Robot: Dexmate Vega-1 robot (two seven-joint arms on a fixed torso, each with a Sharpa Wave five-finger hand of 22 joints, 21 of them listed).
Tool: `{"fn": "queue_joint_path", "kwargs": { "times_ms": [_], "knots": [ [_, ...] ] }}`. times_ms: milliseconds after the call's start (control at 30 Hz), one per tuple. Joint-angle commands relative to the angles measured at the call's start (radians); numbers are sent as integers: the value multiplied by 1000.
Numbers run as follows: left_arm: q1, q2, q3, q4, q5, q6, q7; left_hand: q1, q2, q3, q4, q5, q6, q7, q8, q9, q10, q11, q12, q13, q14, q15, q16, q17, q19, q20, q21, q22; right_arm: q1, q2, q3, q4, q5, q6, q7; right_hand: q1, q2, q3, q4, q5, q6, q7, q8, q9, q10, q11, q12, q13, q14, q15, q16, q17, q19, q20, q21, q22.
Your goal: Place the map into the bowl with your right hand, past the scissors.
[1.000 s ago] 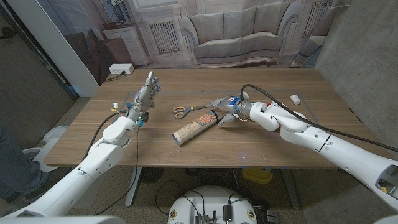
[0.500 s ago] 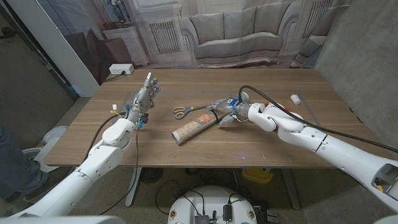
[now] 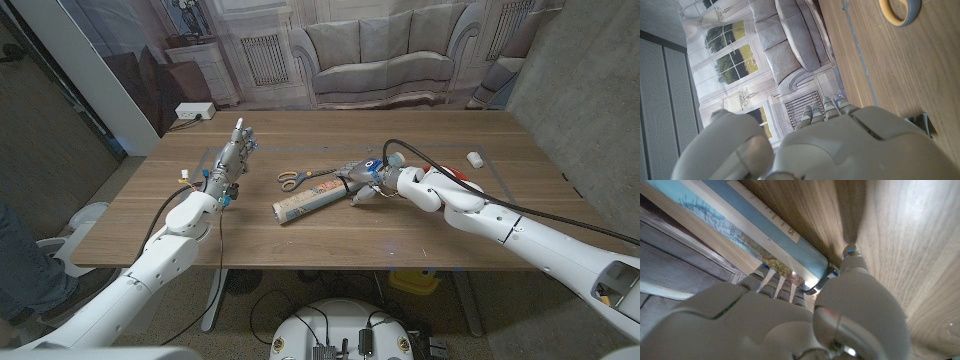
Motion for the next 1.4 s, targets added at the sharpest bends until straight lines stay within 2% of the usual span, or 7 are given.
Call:
{"fn": "queue_joint_path", "kwargs": {
  "times_ms": [33,600,767,933,1100,1200,1400],
  "knots": [
    [-14,-8,9,10,0,8,-2,2,8,-5,2,2,-5,-1,-2,2,-5,2,-5,5,-9,0,-2,5,-5,-20,-1,4,16,13,-19,39,4,9,-25,6,8,4,6,-3,19,-5,8,3,16,7,13,3,14,-45,10,1,11,-85,-3,5],
    [-19,-14,16,11,0,13,2,3,10,-8,1,2,-3,-1,-1,2,-5,1,-5,5,-9,0,-2,5,-6,-19,-1,4,24,19,-33,67,6,18,-85,16,26,11,12,-9,98,-12,31,3,82,3,35,3,69,-63,23,1,58,-88,-1,7],
    [-15,-15,16,9,1,11,4,3,11,-9,1,2,-4,-1,-1,2,-4,1,-4,5,-9,0,-2,5,-6,-19,-1,4,18,21,-36,71,2,16,-110,25,35,15,14,-16,150,-12,41,4,127,-10,46,2,132,-83,35,1,112,-99,10,9],
    [-10,-15,15,6,1,8,7,4,11,-10,1,2,-4,-1,-1,2,-5,1,-4,5,-9,1,-2,5,-6,-19,-1,4,15,26,-41,77,-3,9,-123,45,48,22,12,-26,225,-16,54,4,213,-22,68,2,214,-108,43,0,175,-115,22,12],
    [-4,-17,14,5,-1,6,10,4,12,-11,1,2,-3,-1,0,2,-5,1,-4,5,-9,0,-1,5,-6,-20,-1,4,14,32,-49,86,-17,3,-145,60,58,28,10,-31,271,-20,61,4,241,-25,71,2,262,-120,48,0,221,-124,35,14],
    [-1,-17,12,5,-2,2,12,4,12,-12,1,2,-3,-1,0,2,-5,1,-4,5,-9,0,-1,5,-5,-19,-1,4,15,35,-58,90,-40,-5,-158,74,66,32,9,-40,311,-24,64,4,310,-42,88,2,308,-129,48,1,253,-132,42,17],
    [7,-16,7,3,-3,-5,12,5,13,-13,1,2,-3,0,0,2,-5,1,-4,5,-9,0,-1,5,-6,-18,-1,4,20,40,-68,101,-51,-4,-168,94,79,39,7,-48,364,-25,71,4,358,-51,94,1,349,-144,46,1,293,-145,52,18]
  ]
}}
